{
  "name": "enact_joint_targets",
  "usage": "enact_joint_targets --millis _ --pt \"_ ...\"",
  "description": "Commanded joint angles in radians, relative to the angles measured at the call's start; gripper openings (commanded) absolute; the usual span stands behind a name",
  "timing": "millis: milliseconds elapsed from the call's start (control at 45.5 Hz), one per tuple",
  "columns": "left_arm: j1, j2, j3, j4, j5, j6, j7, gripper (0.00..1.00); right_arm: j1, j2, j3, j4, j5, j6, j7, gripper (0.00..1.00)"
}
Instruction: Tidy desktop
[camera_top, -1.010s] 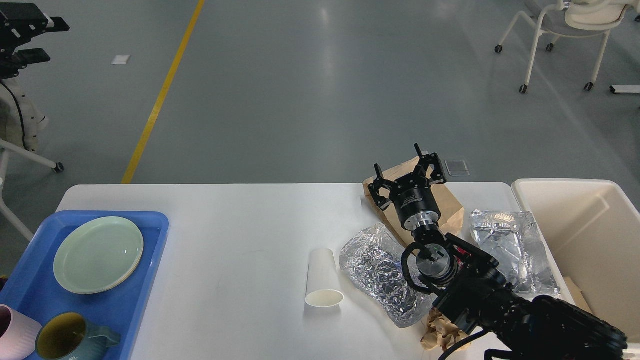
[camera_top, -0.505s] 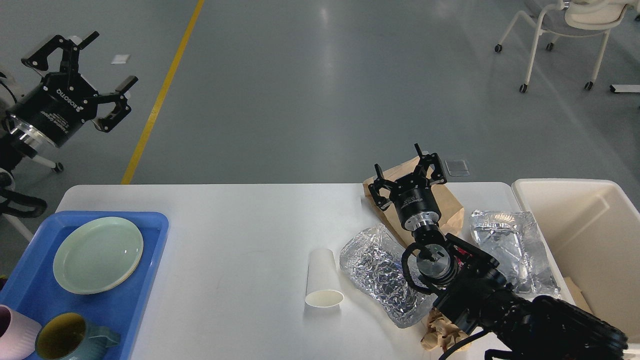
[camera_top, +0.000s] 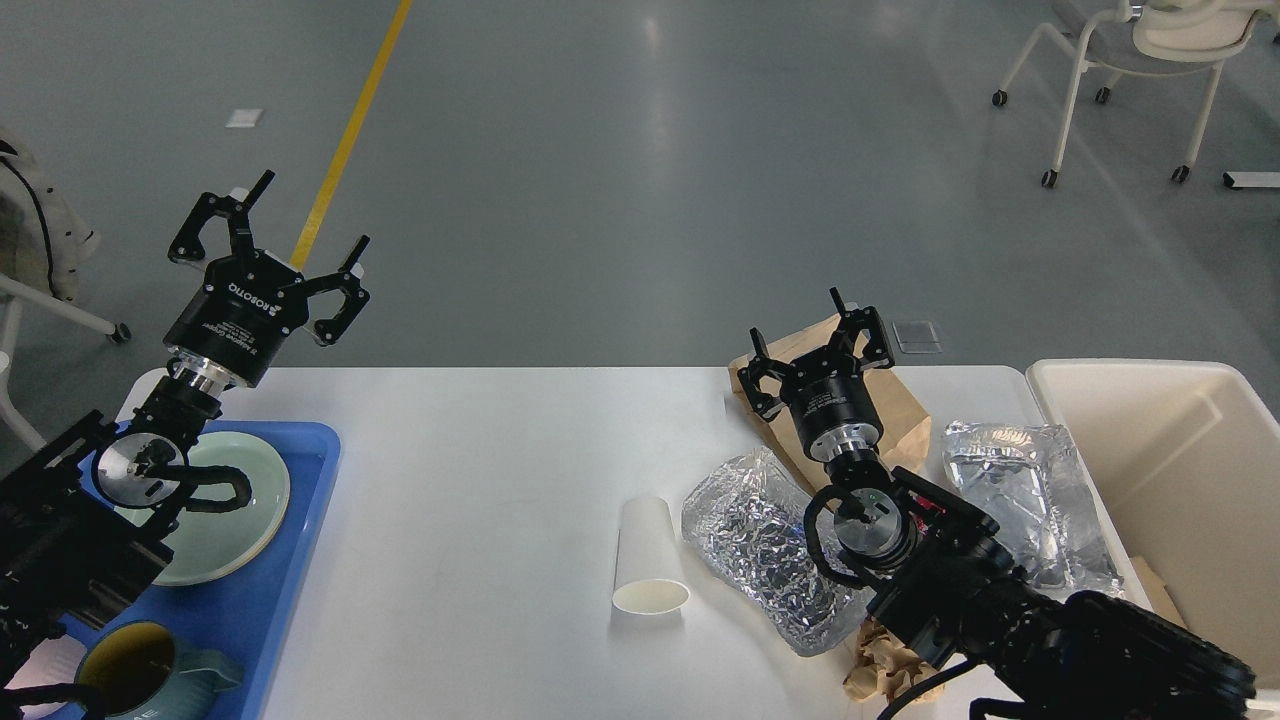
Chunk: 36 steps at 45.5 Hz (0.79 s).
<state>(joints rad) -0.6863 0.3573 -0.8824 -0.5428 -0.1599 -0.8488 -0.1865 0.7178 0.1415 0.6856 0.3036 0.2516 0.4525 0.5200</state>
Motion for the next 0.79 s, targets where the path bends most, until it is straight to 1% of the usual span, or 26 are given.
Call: enact_joint_targets --millis 0,241,439,768 --pt "0.014 -0.027 -0.050 0.000 -0.001 0.011 0.013 0.96 0.000 0.000 0.000 0.000 0.000 0.000 0.000 1.00" --pt "0.036 -0.054 -0.056 0.004 -0.001 0.060 0.008 0.96 0.000 0.000 0.000 0.000 0.000 0.000 0.000 1.00" --pt "0.053 -0.072 -0.056 0.004 -0.001 0.062 0.007 0.96 0.000 0.000 0.000 0.000 0.000 0.000 0.000 1.00" --pt "0.053 -0.069 -0.070 0.004 0.002 0.065 -0.001 0.96 0.000 0.001 0.000 0.000 0.000 0.000 0.000 1.00"
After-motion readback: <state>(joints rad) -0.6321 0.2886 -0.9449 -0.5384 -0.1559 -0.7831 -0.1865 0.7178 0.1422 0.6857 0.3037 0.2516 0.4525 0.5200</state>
